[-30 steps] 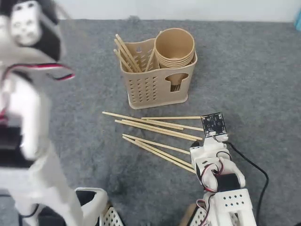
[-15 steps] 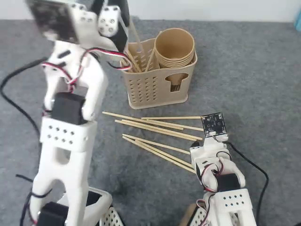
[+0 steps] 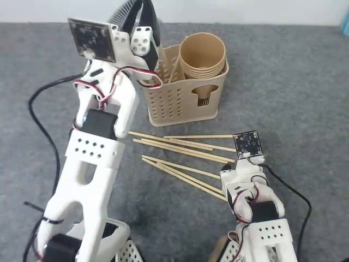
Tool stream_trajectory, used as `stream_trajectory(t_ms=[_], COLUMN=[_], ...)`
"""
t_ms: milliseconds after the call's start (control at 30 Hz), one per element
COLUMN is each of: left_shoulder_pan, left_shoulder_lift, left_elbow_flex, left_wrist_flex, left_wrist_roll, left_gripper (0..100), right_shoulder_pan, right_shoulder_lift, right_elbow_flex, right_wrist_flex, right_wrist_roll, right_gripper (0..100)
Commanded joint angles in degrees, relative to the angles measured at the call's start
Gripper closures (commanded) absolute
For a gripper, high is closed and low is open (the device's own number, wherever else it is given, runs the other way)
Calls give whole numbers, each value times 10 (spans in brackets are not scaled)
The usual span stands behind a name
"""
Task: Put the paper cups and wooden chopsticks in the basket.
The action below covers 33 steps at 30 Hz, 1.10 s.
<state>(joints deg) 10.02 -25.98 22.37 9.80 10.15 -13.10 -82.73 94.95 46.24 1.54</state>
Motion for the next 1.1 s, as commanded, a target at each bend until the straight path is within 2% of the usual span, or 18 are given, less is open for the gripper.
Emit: stream_trajectory(t_ms=[0, 200, 333, 500, 600, 700, 833, 967, 1067], left_shoulder_pan=[-3, -31, -68, -126, -163, -198, -268, -316, -352], left_shoulder_lift=[-16, -18, -20, -75, -127, -161, -179, -190, -203], left_elbow_flex=[-2, -57, -144, -249, -259, -218, -87, 84, 214], left_wrist_flex=[-12, 94, 192, 403, 556, 660, 687, 613, 533], left_wrist_roll=[-7, -2, -2, -2, -2, -2, -2, -2, -2], left_gripper=[951, 712, 712, 732, 732, 732, 732, 732, 732], right_shoulder_pan=[12, 12, 12, 12, 12, 11, 9, 7, 7], right_shoulder_lift=[-8, -8, -8, -8, -8, -8, -7, -8, -9], right_elbow_flex=[-6, -6, -6, -6, -6, -6, -6, -10, -25], right_wrist_flex=[-15, -15, -15, -15, -13, -11, -9, 15, 52], right_wrist_roll=[9, 9, 10, 10, 10, 10, 10, 14, 44], right_gripper=[858, 858, 858, 858, 858, 858, 858, 855, 854])
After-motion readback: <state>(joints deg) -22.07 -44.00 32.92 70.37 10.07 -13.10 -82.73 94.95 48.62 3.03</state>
